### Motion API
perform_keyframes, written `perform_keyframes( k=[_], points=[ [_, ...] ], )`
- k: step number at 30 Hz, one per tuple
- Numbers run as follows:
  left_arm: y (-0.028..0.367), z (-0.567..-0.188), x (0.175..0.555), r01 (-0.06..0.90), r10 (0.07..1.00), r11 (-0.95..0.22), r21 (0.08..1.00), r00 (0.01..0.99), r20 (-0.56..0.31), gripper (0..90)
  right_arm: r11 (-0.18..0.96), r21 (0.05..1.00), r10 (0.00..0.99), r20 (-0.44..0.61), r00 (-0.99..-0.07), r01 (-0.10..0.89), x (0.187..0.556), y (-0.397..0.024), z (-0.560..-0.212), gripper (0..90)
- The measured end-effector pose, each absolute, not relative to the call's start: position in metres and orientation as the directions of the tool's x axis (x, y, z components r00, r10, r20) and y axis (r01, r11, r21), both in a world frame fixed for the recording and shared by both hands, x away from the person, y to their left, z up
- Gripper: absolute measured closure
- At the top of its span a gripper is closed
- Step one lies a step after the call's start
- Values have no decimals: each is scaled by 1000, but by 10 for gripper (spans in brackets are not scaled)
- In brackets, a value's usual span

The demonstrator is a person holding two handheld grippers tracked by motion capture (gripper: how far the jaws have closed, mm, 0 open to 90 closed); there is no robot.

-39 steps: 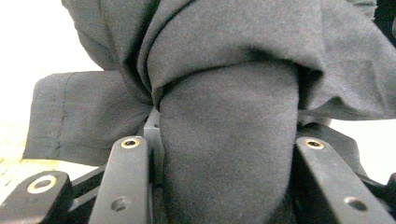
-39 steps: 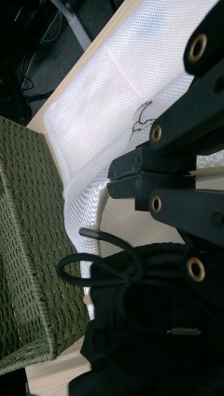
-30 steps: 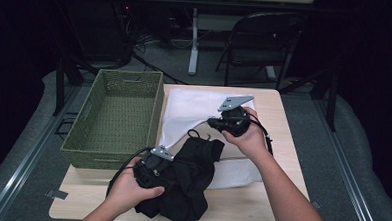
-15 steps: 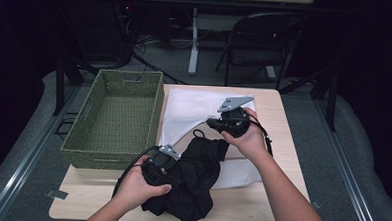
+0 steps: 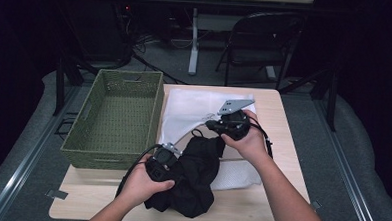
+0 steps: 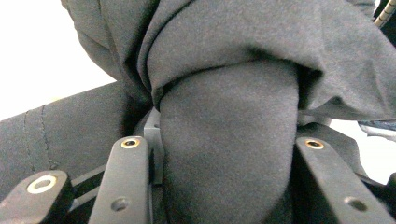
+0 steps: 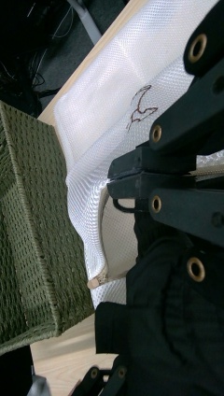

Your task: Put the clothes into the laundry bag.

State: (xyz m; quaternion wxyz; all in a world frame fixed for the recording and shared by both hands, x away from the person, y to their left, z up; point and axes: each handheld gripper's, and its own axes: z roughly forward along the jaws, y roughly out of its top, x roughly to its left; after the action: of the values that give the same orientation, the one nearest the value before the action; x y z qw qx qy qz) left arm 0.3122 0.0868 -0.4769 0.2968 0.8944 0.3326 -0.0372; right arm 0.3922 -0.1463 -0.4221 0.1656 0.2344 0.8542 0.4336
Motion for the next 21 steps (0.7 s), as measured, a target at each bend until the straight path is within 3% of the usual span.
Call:
perform_keyframes(
  k=[21],
  points=[
    [82, -499, 336, 689, 620, -556, 465, 716, -320, 570, 490, 839, 538, -77, -839, 237, 384, -150, -416, 895]
  ],
)
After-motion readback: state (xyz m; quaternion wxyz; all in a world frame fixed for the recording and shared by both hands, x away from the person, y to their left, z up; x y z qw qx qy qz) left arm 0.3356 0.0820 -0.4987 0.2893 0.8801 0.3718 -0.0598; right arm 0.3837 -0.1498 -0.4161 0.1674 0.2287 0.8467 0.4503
